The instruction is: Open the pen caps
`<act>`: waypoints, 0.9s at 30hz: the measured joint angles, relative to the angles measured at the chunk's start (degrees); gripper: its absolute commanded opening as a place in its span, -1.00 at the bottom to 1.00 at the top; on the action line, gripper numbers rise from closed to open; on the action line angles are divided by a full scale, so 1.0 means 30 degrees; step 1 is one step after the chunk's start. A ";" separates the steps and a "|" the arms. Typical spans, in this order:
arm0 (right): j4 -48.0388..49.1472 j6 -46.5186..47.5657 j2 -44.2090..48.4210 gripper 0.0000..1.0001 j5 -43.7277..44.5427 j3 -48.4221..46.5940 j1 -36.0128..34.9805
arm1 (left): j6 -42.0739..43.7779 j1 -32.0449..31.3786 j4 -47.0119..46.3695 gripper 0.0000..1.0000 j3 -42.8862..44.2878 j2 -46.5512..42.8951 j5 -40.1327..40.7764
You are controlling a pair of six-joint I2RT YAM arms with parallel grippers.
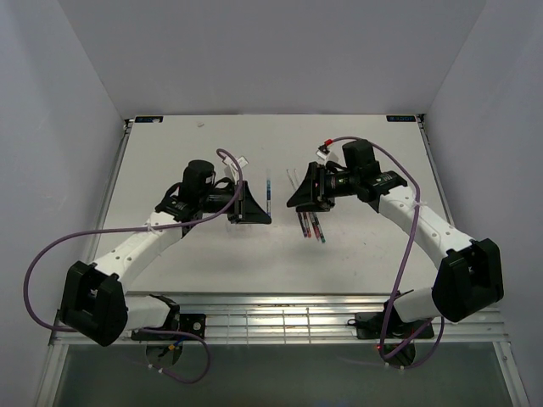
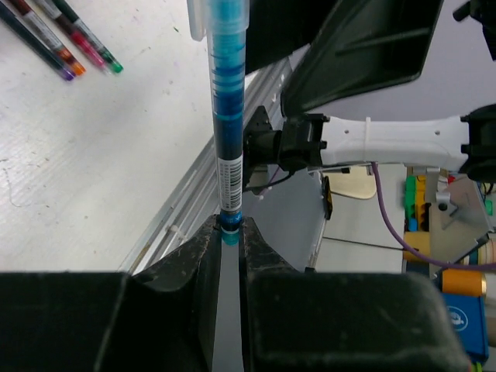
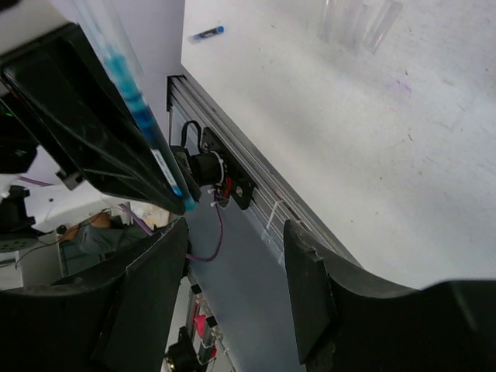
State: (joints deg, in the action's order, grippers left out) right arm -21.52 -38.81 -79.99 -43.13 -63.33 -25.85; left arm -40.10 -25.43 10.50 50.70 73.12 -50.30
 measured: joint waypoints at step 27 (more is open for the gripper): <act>0.4167 -0.3300 -0.1530 -0.31 0.1450 -0.1297 -0.3971 | -0.1005 -0.0379 -0.0605 -1.00 -0.1173 -0.1880 -0.1574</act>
State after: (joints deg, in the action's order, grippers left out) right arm -9.02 -48.71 -84.58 -38.79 -67.22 -37.76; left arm -43.11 -26.57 8.69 47.18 67.48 -55.02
